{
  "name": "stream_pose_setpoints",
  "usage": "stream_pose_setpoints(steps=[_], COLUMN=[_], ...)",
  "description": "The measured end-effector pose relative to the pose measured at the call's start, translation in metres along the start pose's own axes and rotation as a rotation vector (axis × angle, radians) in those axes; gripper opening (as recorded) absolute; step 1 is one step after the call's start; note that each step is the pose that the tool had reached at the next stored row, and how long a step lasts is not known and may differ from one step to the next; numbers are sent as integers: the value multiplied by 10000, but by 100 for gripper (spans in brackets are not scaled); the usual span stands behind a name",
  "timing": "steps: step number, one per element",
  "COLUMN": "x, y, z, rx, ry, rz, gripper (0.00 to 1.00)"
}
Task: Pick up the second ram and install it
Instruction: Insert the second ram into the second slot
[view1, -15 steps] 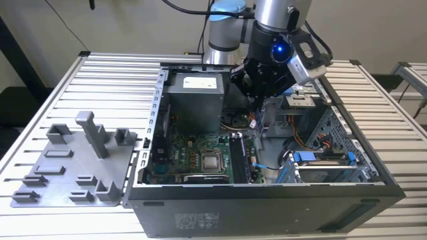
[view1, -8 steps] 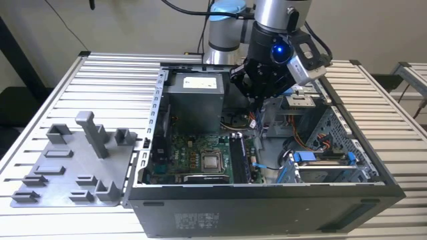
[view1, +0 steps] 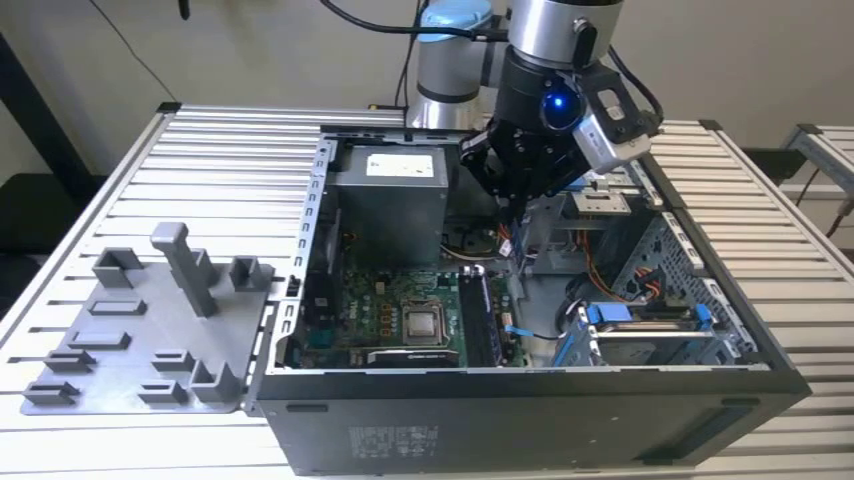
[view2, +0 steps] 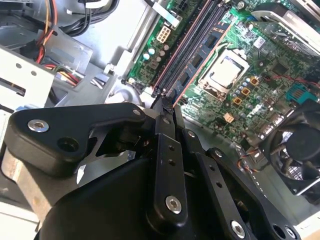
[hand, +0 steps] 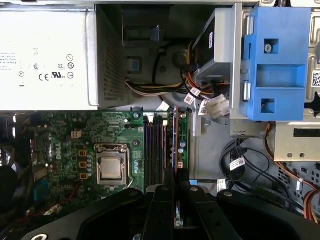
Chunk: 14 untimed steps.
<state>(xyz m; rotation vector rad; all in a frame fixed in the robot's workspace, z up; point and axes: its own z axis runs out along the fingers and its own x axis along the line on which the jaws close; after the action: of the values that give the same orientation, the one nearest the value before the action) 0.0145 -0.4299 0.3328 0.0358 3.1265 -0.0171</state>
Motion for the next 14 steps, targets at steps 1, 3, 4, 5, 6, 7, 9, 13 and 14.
stream_pose_setpoints(steps=[1,3,4,5,6,7,9,13,14], x=[0,0,0,0,0,0,0,1,1], y=[0,0,0,0,0,0,0,0,1], z=[4,10,12,15,18,22,31,58,68], rx=[2,5,6,5,4,3,4,6,9], ry=[0,0,0,0,-1,-1,-1,0,0], rz=[0,0,0,-1,0,-1,0,0,0], gripper=[14,14,14,14,14,14,14,14,14])
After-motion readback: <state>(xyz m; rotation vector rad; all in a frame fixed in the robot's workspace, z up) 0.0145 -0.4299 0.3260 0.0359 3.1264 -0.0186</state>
